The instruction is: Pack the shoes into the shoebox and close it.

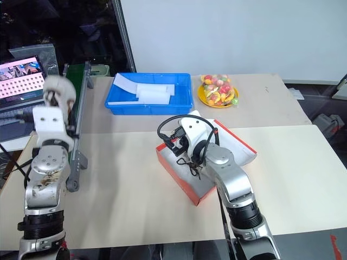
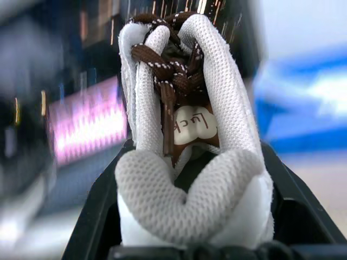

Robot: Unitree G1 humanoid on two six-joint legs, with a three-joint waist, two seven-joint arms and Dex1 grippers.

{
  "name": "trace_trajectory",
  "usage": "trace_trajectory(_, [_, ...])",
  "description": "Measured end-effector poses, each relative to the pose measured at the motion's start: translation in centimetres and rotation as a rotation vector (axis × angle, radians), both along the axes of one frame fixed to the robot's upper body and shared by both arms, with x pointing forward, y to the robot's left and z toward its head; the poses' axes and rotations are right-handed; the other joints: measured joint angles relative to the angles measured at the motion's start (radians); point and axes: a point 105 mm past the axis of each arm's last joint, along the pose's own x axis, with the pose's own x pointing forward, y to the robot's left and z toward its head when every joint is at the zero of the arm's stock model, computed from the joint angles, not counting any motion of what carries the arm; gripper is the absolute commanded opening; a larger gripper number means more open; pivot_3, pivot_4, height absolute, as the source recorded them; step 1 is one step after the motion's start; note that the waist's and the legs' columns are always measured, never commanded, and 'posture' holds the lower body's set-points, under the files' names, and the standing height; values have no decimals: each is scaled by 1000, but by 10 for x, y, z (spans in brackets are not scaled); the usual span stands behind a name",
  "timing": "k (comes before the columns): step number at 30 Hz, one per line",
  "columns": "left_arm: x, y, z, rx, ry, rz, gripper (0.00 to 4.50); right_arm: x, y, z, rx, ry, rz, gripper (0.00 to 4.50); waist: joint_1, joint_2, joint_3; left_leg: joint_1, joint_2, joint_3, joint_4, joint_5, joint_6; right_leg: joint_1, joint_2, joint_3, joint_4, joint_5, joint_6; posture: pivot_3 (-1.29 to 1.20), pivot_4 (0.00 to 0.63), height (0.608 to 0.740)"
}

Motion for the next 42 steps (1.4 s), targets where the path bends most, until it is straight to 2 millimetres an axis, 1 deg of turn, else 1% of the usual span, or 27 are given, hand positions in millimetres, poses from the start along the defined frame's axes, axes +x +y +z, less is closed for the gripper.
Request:
trace_trajectory(1, [0,-18,1,-3,-5,-94,2159,0,3,3,32,4,7,4500,-1,0,0,0,0,0,0,0,0,0,0,0,0,0,0,0,150,724])
trace_trajectory(3, [0,-67,-13,-72,68,-367,2159,3,6,11,130,44,10,4500,-2,0,0,0,0,0,0,0,0,0,0,0,1,0,0,0,150,724])
trace_trajectory(4, [-2,-76,-18,-102,100,-429,2159,3,8,12,161,66,18,4500,-2,0,0,0,1,0,0,0,0,0,0,0,1,0,0,0,150,724])
trace_trajectory(5, [-11,-106,-40,-190,217,-616,2159,6,11,19,309,157,44,4500,-12,0,0,0,1,0,0,0,0,0,1,1,4,0,0,0,150,724])
trace_trajectory(6, [-16,-113,-49,-242,262,-670,2159,8,7,19,383,226,44,4500,-19,0,0,0,1,0,0,0,0,0,1,1,4,0,0,0,150,724])
trace_trajectory(8, [-19,-115,-54,-260,322,-728,2159,9,3,16,514,362,81,4500,-32,1,0,0,2,0,0,0,0,-1,2,1,6,0,0,0,150,724])
trace_trajectory(10, [-19,-114,-50,-254,330,-751,2159,9,2,19,610,451,117,4500,-36,2,1,1,2,1,0,0,0,-1,2,2,9,0,0,0,150,724])
trace_trajectory(13, [-20,-119,-47,-221,343,-799,2159,13,-8,32,705,490,127,4500,-30,2,1,1,1,1,0,0,0,-1,2,2,9,0,0,0,150,724])
trace_trajectory(15, [-19,-122,-44,-216,339,-815,2159,14,-10,34,739,519,133,4500,-29,2,1,1,1,1,1,0,0,-1,2,2,9,0,0,0,150,724])
trace_trajectory(17, [-16,-123,-41,-219,331,-818,2159,17,-14,32,772,554,120,4500,-29,2,1,1,1,1,0,0,0,-1,2,2,9,0,0,0,150,724])
trace_trajectory(20, [-14,-123,-42,-225,339,-815,2159,18,-14,32,803,579,118,4500,-34,2,1,1,1,1,0,0,0,-1,2,2,9,0,0,0,150,724])
trace_trajectory(29, [-14,-124,-43,-230,339,-819,2159,14,-3,42,809,590,143,4500,-32,2,1,1,1,1,0,0,0,-1,2,2,9,0,0,0,150,724])
trace_trajectory(32, [-14,-124,-43,-232,339,-821,2141,13,1,45,818,590,153,3747,-32,2,1,1,1,1,0,0,0,-1,2,2,9,0,0,0,150,724])
trace_trajectory(38, [-15,-123,-38,-232,320,-825,2141,15,1,48,847,591,130,1688,-32,2,1,1,1,1,0,0,0,-1,2,2,9,0,0,0,150,724])
trace_trajectory(42, [-16,-123,-33,-231,302,-829,2141,15,1,52,875,592,135,476,-32,2,1,1,1,1,0,0,0,-1,2,2,9,0,0,0,150,724])
